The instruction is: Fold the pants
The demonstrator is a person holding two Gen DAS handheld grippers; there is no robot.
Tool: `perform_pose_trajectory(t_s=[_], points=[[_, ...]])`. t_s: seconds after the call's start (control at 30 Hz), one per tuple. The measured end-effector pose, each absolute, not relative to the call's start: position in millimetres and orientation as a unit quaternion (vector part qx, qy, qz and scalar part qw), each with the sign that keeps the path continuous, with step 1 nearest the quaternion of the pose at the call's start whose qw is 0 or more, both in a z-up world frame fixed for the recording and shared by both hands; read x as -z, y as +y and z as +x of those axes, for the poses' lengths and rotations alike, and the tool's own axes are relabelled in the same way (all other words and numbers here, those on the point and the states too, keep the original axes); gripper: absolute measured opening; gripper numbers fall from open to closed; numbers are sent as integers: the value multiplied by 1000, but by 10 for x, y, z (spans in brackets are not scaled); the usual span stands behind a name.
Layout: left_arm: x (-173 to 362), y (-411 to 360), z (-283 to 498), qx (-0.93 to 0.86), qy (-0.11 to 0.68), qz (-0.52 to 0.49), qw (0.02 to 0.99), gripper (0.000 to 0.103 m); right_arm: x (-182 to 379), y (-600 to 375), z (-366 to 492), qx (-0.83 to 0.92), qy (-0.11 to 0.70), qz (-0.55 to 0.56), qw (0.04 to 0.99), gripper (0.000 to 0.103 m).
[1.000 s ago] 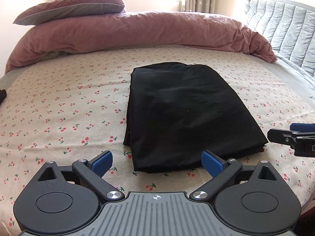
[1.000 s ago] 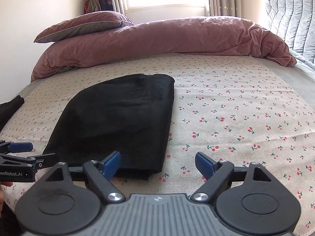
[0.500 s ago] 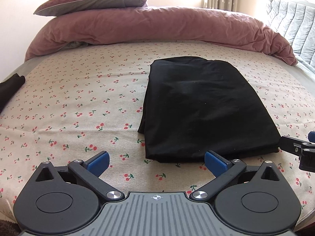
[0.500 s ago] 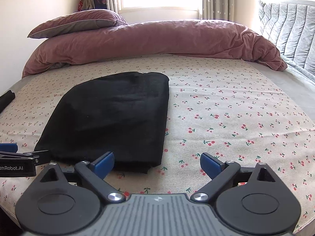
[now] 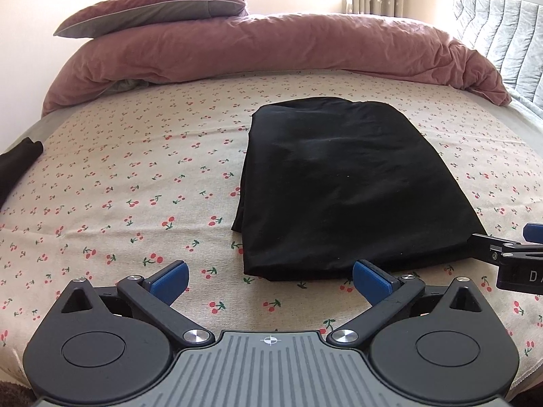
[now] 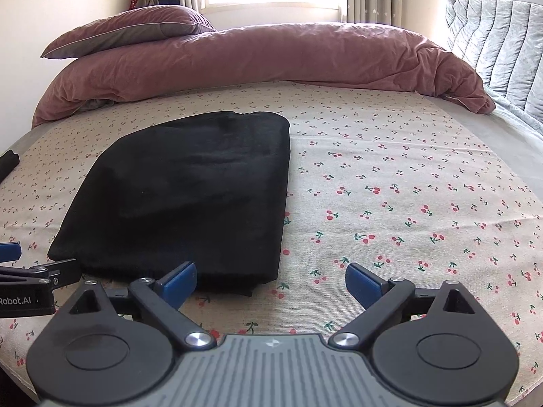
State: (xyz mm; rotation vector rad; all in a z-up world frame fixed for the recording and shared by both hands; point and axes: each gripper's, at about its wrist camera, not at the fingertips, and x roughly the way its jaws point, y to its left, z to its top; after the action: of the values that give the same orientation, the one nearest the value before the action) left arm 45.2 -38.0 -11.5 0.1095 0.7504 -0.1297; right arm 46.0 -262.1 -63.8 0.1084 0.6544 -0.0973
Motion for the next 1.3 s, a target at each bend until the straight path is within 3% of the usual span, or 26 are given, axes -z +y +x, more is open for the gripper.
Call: perform_pose_trajectory(t_s=[1.3], points=[[159,-399,458,67,372,59,924,103,685,-2583,497,47,326,47,943,99]])
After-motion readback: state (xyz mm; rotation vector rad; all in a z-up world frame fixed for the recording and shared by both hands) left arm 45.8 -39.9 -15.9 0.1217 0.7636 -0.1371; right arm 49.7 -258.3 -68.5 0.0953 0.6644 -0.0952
